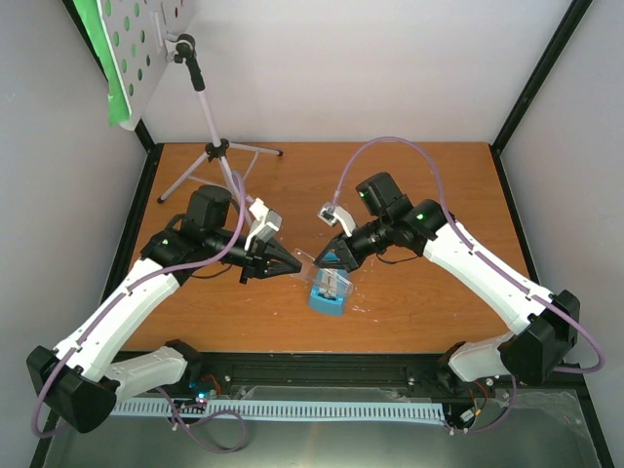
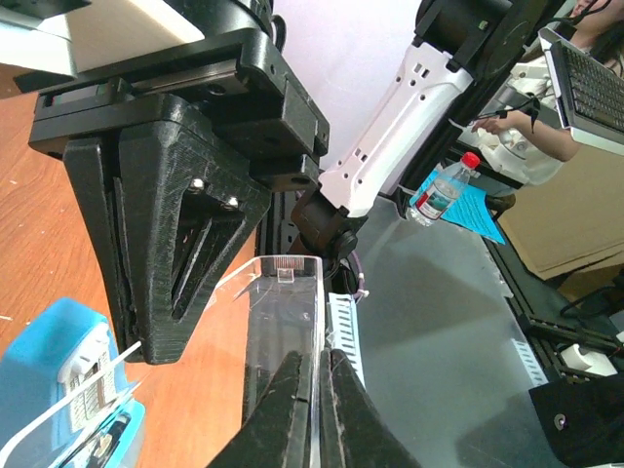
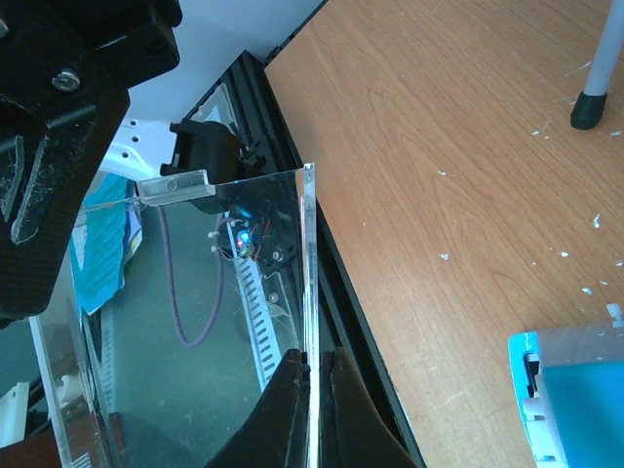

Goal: Pack up the instrument practice props

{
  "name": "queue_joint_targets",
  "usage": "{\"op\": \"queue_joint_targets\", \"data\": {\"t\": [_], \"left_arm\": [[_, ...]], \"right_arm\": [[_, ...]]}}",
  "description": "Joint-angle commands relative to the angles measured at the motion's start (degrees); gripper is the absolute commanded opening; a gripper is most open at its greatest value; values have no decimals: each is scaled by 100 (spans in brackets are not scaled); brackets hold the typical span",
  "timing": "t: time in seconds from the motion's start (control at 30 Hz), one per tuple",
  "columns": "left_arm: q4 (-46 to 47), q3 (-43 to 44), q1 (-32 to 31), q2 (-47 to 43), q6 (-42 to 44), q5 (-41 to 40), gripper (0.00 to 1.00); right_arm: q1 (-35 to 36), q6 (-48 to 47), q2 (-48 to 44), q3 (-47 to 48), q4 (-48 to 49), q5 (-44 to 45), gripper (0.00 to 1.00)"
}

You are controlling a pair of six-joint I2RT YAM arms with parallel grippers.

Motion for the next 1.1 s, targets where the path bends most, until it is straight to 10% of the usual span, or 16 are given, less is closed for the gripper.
{"op": "queue_joint_targets", "data": {"t": [0.0,0.47,0.9,1.07], "left_arm": [[109,81,-30,-2,7,311,0],[3639,-890,-14,-617,-2826,-612,0],[8096,-2423,390,-529,-7042,-2450,0],[8609,-2472,396,-387,-7409,-2458,0]], "right_arm": [[-101,156,-7,158,201,173,3],[-933,1055,-1401,-671,1926,951,98],[-936,3208,-3430,-3311,6226,2468,100],[-932,4184,-3365,-3955,7858,2344,100]]}}
